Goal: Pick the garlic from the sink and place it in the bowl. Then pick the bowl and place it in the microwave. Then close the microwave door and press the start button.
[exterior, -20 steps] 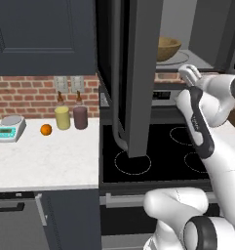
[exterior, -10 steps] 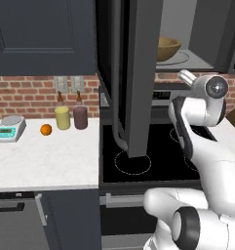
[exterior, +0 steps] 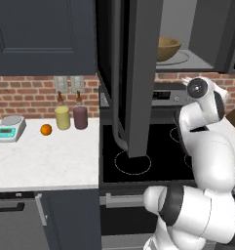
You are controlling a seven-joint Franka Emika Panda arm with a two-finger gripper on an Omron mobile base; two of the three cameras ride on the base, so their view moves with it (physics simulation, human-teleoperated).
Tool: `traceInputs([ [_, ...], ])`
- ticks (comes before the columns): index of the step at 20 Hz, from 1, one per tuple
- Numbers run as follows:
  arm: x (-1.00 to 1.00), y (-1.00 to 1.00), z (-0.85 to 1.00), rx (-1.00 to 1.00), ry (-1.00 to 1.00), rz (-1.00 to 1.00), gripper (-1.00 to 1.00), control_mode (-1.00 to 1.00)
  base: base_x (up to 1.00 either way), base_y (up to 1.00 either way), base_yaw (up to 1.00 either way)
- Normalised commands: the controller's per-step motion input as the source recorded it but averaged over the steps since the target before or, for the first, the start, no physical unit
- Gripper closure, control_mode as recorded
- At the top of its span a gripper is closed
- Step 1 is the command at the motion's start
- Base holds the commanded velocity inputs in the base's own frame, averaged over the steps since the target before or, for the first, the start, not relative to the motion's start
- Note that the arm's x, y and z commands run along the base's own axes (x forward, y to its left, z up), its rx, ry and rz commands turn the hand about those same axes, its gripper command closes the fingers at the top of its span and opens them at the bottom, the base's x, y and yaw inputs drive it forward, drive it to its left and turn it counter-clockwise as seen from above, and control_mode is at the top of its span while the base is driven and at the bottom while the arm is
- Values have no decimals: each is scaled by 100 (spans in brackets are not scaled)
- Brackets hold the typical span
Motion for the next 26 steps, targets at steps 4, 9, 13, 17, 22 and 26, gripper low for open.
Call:
traceInputs([
  [4, -1, -28, -39, -16, 6, -19, -100, -100, 0, 0, 0],
  [9, -11, -2, -18, -19, -3, -17, -100, -100, 0, 0, 0],
  [13, -22, 18, 0, -26, -7, -28, -100, -100, 0, 0, 0],
  [17, -43, 49, 1, -23, -11, -27, -100, -100, 0, 0, 0],
  [22, -43, 73, 0, -20, -4, -20, -100, -100, 0, 0, 0],
  [26, -61, 76, 12, -16, -5, -16, -100, -100, 0, 0, 0],
])
